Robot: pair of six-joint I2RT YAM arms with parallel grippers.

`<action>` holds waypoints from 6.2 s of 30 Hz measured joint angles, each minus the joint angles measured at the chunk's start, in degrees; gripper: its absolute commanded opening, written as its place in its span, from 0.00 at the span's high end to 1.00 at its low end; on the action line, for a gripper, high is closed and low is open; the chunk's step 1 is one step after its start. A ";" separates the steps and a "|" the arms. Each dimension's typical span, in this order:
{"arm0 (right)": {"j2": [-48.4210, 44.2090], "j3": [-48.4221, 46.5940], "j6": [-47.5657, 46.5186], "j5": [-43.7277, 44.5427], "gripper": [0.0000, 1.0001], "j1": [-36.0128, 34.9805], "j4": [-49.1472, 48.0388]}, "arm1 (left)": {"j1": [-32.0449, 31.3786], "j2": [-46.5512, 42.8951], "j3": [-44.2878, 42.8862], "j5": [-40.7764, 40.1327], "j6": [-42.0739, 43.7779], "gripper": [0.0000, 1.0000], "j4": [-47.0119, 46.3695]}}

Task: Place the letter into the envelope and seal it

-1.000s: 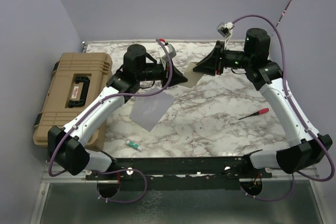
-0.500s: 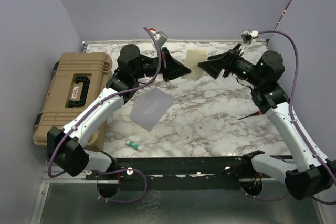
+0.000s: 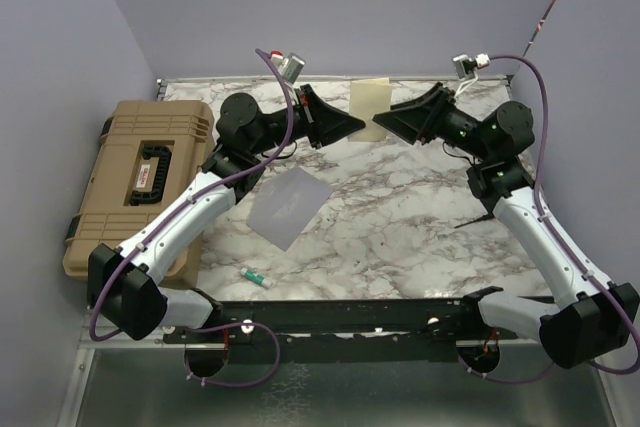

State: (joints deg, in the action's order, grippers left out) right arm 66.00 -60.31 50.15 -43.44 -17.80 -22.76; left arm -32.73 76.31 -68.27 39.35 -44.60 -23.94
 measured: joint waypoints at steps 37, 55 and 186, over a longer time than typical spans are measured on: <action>24.00 -2.62 -14.03 18.69 1.00 -1.68 25.22 | -0.24 -2.03 24.87 -52.96 -3.41 0.14 50.60; 39.69 -8.17 -10.78 20.22 1.00 -6.95 18.12 | -0.22 -1.68 35.52 -60.61 -7.41 0.19 36.48; 39.65 -6.56 -17.22 33.24 0.67 -9.51 36.85 | 3.10 28.57 4.98 -28.70 12.26 0.47 36.37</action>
State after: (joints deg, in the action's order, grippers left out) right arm 105.65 -66.87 32.93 -10.20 -27.31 14.09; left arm -29.63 104.88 -63.29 10.66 -32.34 12.43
